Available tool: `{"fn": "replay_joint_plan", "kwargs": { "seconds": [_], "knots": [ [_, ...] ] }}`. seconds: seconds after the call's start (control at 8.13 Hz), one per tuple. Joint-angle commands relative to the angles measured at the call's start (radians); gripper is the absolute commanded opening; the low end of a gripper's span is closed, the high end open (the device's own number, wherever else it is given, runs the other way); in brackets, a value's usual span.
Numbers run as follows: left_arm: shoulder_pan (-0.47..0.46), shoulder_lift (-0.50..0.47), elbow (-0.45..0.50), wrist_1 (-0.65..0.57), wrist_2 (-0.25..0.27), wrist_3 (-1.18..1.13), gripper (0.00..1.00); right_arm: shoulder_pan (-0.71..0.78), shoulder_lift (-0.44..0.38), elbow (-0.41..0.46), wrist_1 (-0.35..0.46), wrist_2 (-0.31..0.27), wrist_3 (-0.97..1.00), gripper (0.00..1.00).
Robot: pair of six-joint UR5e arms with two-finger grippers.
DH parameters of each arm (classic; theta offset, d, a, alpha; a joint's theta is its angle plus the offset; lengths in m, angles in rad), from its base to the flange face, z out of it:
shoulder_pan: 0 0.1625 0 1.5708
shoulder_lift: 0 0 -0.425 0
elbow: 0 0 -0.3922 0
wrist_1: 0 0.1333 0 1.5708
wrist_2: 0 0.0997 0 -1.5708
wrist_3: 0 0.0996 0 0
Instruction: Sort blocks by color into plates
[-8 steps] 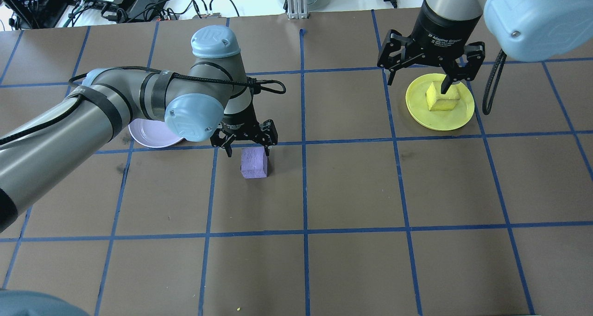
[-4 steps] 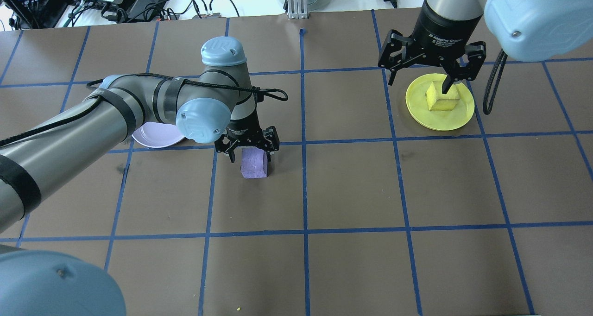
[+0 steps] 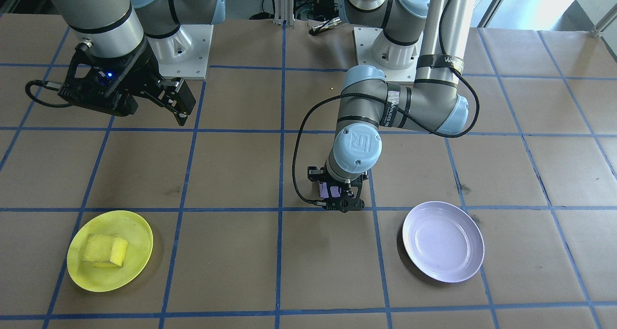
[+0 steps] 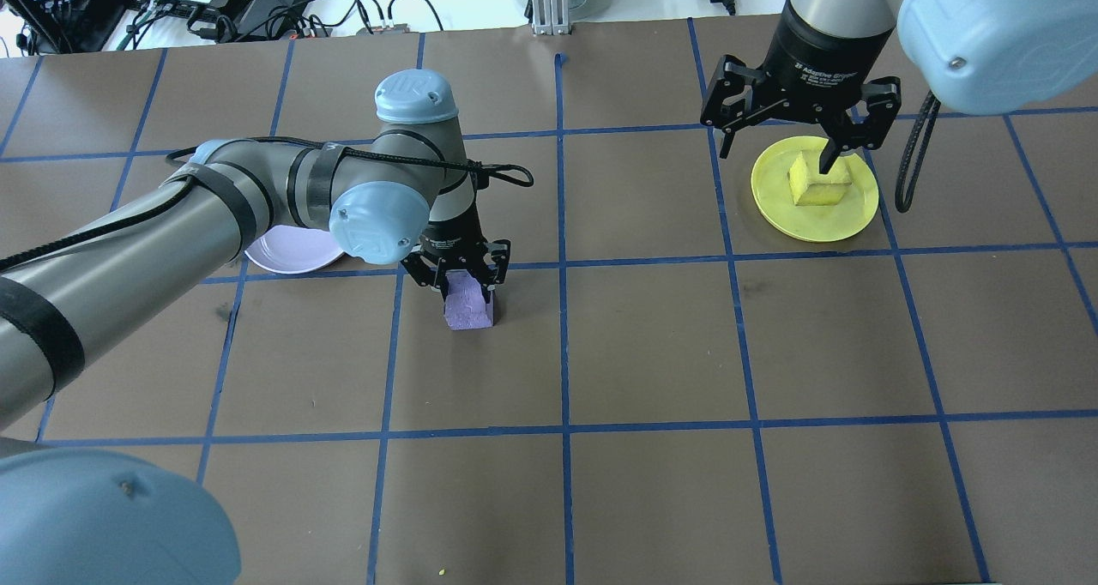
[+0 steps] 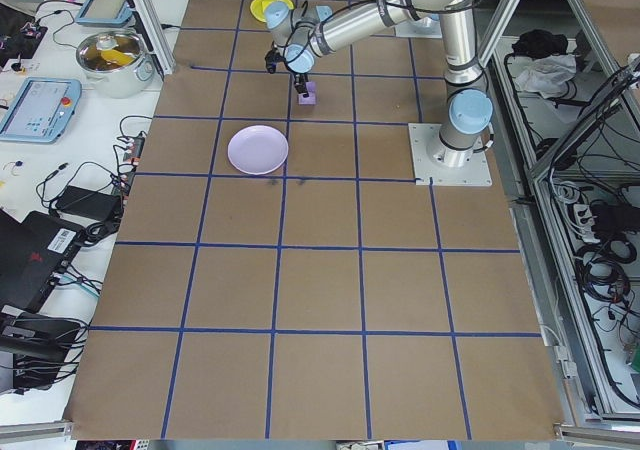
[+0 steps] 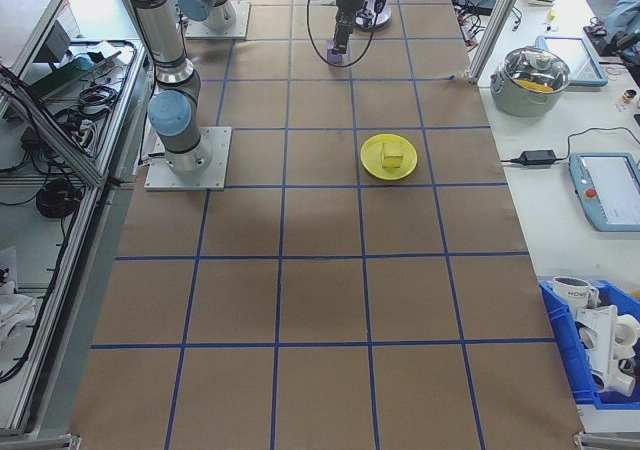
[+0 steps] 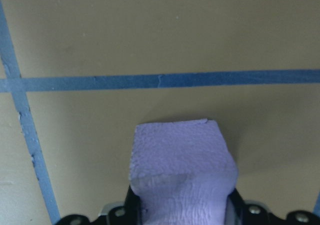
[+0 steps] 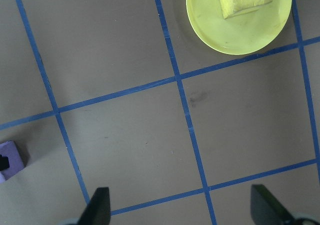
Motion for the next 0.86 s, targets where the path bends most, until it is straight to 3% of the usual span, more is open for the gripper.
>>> {"fn": "replay_joint_plan", "kwargs": {
  "seconds": [0.0,0.25,0.37,0.74],
  "knots": [
    [0.0,0.036,0.008,-0.011,0.005,0.007,0.0,-0.001,0.001,0.0,0.0,0.001,0.001,1.0],
    [0.032,0.115,0.024,-0.03,0.008,0.016,0.0,-0.001,0.001,0.0,0.0,0.002,0.0,1.0],
    [0.087,0.14,0.078,-0.043,0.01,0.083,0.0,0.0,0.001,0.0,0.0,0.002,0.0,1.0],
    [0.248,0.108,0.229,-0.082,0.014,0.308,0.0,-0.001,0.001,0.0,0.002,0.0,0.0,1.0]
  ]
}}
